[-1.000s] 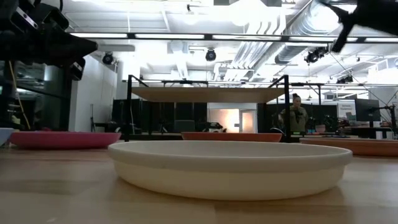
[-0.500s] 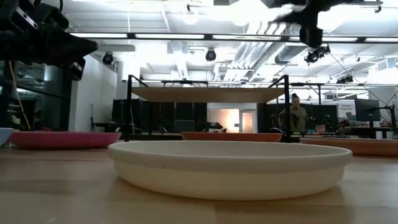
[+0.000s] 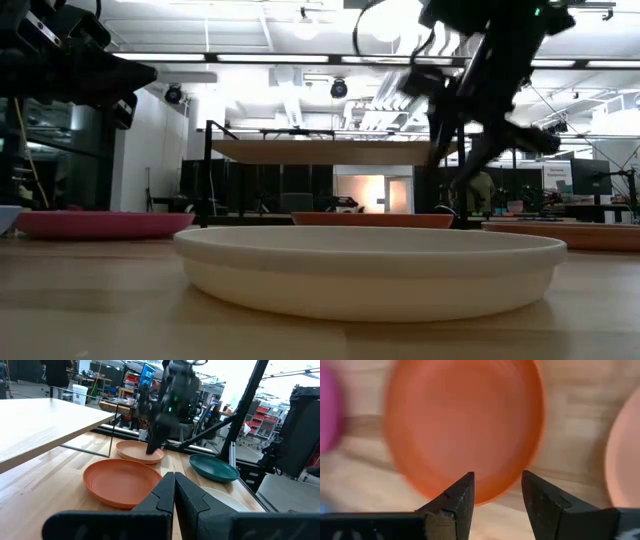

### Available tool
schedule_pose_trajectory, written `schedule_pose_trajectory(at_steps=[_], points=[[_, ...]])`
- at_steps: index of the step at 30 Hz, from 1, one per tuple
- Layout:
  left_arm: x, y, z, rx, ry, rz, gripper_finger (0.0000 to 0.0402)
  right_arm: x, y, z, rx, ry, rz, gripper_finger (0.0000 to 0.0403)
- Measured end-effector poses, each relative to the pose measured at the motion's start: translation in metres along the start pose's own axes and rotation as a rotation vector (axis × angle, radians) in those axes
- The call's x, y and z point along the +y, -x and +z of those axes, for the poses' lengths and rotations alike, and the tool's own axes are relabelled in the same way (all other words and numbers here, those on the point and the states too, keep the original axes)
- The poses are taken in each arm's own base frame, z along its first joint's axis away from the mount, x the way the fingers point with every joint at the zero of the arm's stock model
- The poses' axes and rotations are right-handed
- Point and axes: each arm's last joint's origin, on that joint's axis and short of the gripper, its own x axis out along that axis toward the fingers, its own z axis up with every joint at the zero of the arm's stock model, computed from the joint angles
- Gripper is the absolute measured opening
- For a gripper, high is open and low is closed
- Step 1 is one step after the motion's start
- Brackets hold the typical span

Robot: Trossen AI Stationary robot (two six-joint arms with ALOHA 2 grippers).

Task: Place and stack plates onto a shelf
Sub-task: Put the orange plate on the shelf

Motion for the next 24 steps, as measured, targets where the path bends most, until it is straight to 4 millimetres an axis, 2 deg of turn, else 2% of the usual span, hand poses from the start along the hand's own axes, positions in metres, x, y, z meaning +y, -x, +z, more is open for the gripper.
schedule_pose_trajectory(at_steps=[5, 19, 22, 24], points=[[0.000, 0.000, 0.000, 0.000, 0.000, 0.000, 0.0001, -0.005, -0.023, -0.006, 0.026, -0.033, -0.100, 0.0144], [0.000, 0.000, 0.000, 0.000, 0.000, 0.000, 0.0001, -0.007, -0.050, -0.009, -0.055, -0.046, -0.155, 0.0142], [0.000, 0.000, 0.000, 0.000, 0.000, 0.000, 0.0001, -0.007, -0.053, -0.010, -0.062, -0.012, -0.158, 0.0118], [0.000, 0.000, 0.000, 0.000, 0.000, 0.000, 0.0001, -0.008, -0.053, -0.010, -0.066, 0.022, -0.160, 0.0084]])
